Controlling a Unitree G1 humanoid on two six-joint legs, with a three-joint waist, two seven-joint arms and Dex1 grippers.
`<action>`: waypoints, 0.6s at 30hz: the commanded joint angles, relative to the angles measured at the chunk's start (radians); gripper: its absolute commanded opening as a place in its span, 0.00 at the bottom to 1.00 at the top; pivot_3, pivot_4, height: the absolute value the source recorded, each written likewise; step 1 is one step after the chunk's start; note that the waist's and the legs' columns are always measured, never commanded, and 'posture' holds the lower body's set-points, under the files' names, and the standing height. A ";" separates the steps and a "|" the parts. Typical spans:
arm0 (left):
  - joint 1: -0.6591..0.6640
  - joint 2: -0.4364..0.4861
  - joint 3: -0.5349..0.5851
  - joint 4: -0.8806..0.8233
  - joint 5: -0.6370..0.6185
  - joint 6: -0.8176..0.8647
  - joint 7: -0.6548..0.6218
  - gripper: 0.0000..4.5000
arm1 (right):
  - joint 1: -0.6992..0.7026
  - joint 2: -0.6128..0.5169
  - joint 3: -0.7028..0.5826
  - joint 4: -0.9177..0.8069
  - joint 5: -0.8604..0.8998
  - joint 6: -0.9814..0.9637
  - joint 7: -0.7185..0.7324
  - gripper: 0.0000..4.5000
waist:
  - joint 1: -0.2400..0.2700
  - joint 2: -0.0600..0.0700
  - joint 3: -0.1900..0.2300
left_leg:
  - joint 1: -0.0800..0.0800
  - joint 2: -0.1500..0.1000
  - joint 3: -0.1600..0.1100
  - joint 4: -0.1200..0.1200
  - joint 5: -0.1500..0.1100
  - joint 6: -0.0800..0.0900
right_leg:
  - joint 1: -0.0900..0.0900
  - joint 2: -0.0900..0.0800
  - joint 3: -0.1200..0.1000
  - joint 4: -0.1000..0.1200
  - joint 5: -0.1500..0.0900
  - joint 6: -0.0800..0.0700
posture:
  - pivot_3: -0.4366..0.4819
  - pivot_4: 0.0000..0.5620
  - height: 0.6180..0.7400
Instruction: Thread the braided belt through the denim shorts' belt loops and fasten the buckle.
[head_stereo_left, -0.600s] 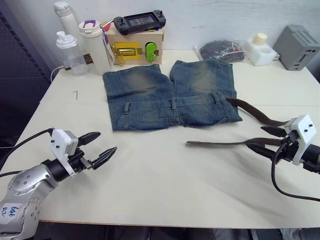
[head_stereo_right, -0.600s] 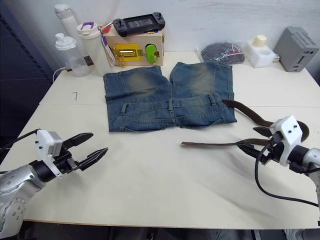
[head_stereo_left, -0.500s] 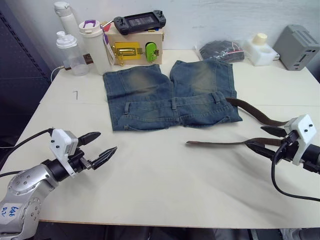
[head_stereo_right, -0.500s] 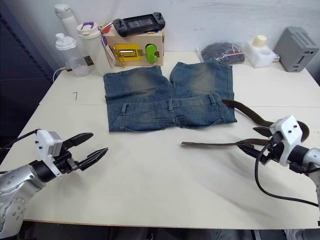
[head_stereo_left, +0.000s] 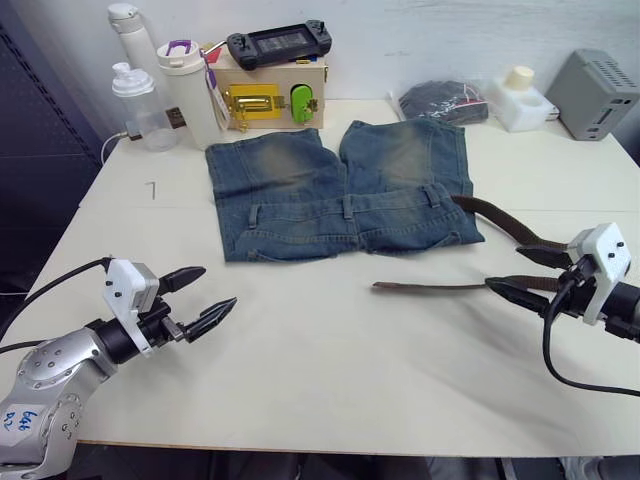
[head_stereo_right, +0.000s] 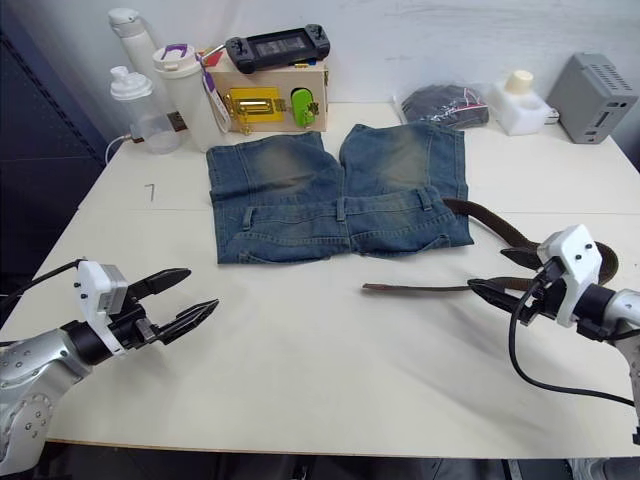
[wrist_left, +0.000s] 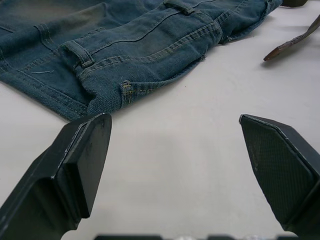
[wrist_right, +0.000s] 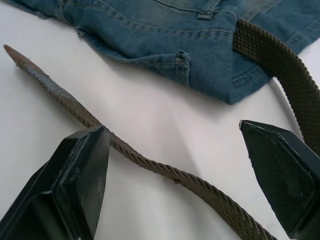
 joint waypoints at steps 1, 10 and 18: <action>-0.018 0.019 -0.015 -0.004 0.011 -0.023 -0.022 1.00 | -0.068 -0.061 0.063 -0.015 0.005 -0.020 0.099 0.99 | -0.001 0.000 0.000 | 0.000 0.000 0.000 0.000 0.000 0.000 | 0.000 0.000 0.000 0.000 0.000 0.000 | 0.48 0.27 0.22; -0.033 0.023 -0.051 -0.030 0.020 -0.020 -0.027 1.00 | -0.270 -0.119 0.349 0.117 -0.179 -0.129 0.254 0.99 | -0.001 0.000 0.000 | 0.000 0.000 0.000 0.000 0.000 0.000 | 0.000 0.000 -0.001 -0.001 0.000 0.000 | 0.48 0.27 0.22; -0.007 0.017 -0.048 -0.062 0.018 -0.016 -0.011 1.00 | -0.374 -0.091 0.493 0.285 -0.312 -0.198 0.299 0.57 | -0.003 0.000 0.000 | 0.000 0.000 0.000 -0.001 0.000 0.000 | 0.000 0.000 -0.001 -0.001 0.000 0.000 | 0.48 0.27 0.22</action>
